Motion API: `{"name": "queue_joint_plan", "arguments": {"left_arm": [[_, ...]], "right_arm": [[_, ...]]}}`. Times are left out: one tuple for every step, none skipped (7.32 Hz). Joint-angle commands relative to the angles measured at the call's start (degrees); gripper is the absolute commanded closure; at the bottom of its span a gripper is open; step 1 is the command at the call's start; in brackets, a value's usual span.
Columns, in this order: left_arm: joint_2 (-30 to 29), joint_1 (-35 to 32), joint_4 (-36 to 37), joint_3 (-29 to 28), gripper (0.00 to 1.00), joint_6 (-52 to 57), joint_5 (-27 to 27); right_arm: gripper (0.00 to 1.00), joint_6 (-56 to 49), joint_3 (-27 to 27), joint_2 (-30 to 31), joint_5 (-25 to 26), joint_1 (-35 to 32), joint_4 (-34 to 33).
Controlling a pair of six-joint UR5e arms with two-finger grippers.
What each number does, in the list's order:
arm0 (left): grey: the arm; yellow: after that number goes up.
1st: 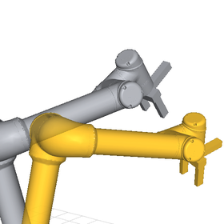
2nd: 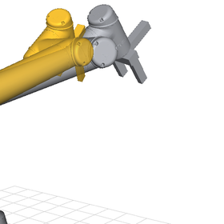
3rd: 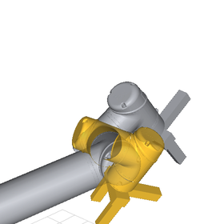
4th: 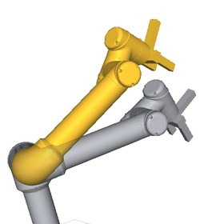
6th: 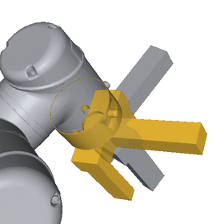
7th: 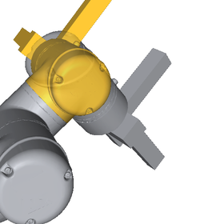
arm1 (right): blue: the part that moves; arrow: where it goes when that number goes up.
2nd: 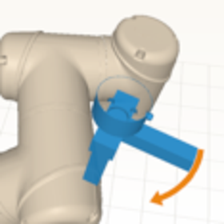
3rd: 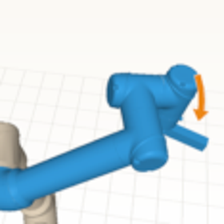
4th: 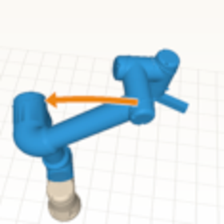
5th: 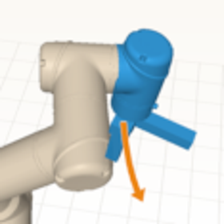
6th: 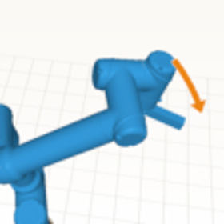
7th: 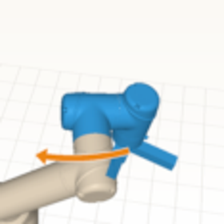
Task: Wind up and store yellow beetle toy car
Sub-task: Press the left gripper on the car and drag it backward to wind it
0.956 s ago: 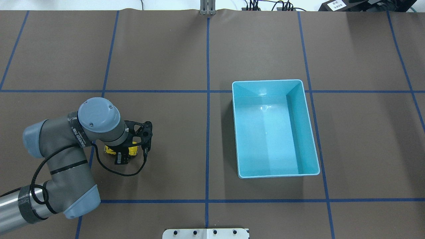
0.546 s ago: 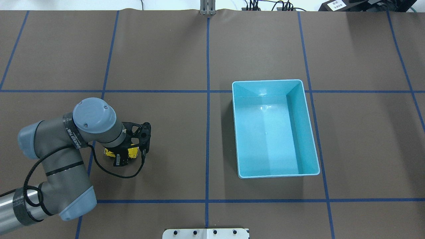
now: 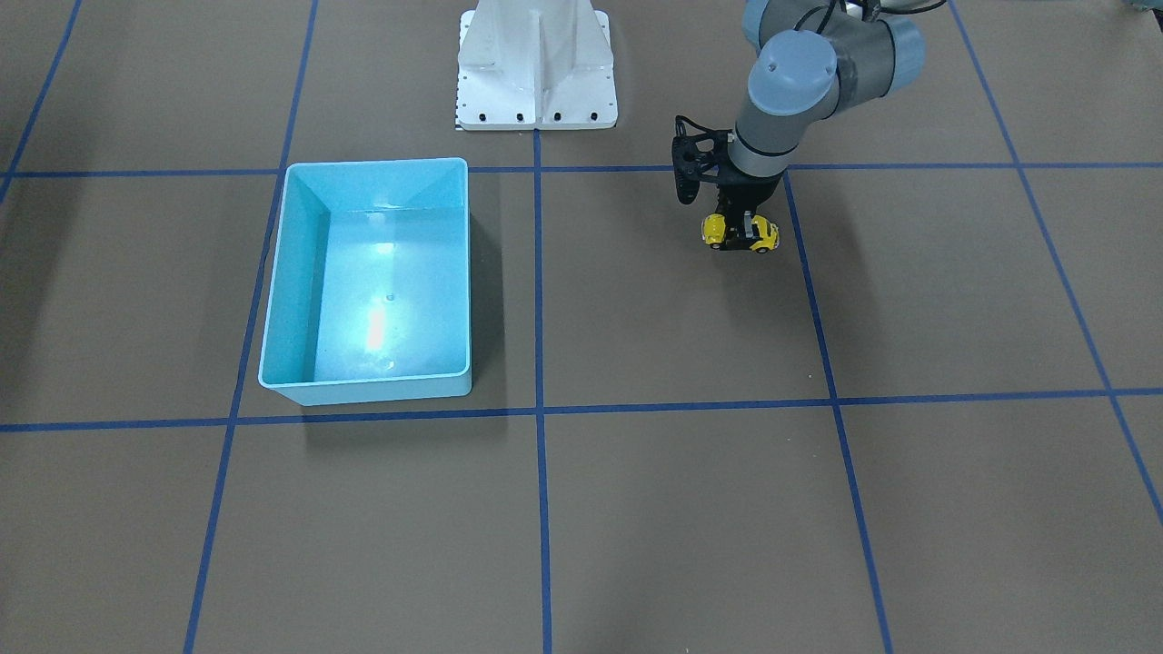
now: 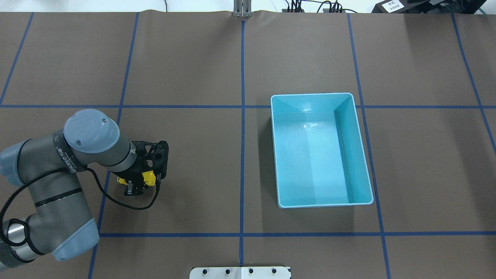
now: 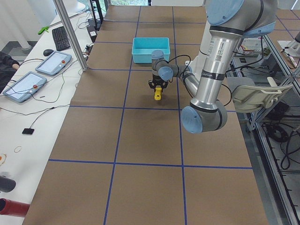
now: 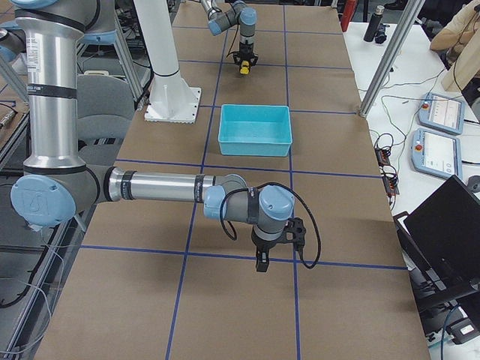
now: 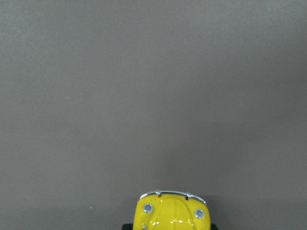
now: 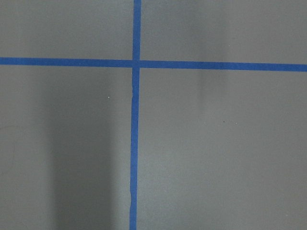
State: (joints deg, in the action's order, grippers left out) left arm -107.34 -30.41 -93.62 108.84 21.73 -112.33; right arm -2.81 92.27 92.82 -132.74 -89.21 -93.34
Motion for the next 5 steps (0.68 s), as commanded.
{"name": "queue_joint_plan", "arguments": {"left_arm": [[0.2,-0.4,-3.4,-0.4,1.00,-0.7,0.0],[0.8,-0.3,-6.3,-0.7,1.00,-3.9,0.0],[0.8,-0.3,-8.0,-1.1,1.00,-5.0,0.0],[0.8,-0.3,-8.3,-1.2,0.91,-5.0,0.1],[0.9,-0.3,-8.4,-1.2,0.89,-4.9,0.1]], "right_arm": [[0.00,0.0,0.2,0.0,-0.2,0.0,0.1],[0.00,0.0,0.5,0.0,-0.2,0.0,0.1],[0.00,0.0,0.4,0.0,-0.2,0.0,0.1],[0.00,-0.1,0.2,0.0,0.0,0.0,0.1],[0.00,-0.1,0.1,0.0,0.2,0.0,0.1]]}}
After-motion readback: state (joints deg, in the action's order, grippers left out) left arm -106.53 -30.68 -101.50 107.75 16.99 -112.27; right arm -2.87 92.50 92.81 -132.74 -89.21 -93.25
